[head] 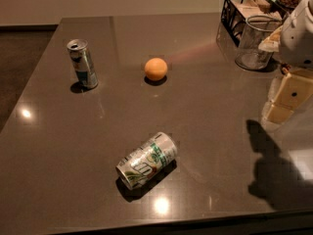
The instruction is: Place 7up can upright
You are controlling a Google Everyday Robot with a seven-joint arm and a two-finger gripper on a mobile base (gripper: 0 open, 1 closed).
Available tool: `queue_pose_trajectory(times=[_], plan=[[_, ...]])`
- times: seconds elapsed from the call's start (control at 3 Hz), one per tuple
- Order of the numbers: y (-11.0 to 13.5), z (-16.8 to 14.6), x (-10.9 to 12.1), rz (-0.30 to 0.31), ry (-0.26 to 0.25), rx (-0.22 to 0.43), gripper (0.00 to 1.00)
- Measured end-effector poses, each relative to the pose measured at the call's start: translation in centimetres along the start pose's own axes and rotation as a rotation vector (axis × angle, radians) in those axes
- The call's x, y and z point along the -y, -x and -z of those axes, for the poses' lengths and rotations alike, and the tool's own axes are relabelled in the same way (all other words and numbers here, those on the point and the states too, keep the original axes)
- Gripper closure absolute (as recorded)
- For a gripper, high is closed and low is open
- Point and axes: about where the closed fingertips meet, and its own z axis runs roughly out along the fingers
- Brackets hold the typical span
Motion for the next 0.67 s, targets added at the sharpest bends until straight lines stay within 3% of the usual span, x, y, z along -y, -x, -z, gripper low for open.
queue_pose_trajectory(times=[0.33,0.67], plan=[[0.0,0.0,0.0,0.000,0.000,0.000,0.00],[1.9,-0.9,-0.1,0.057,0.016,0.006,0.00]])
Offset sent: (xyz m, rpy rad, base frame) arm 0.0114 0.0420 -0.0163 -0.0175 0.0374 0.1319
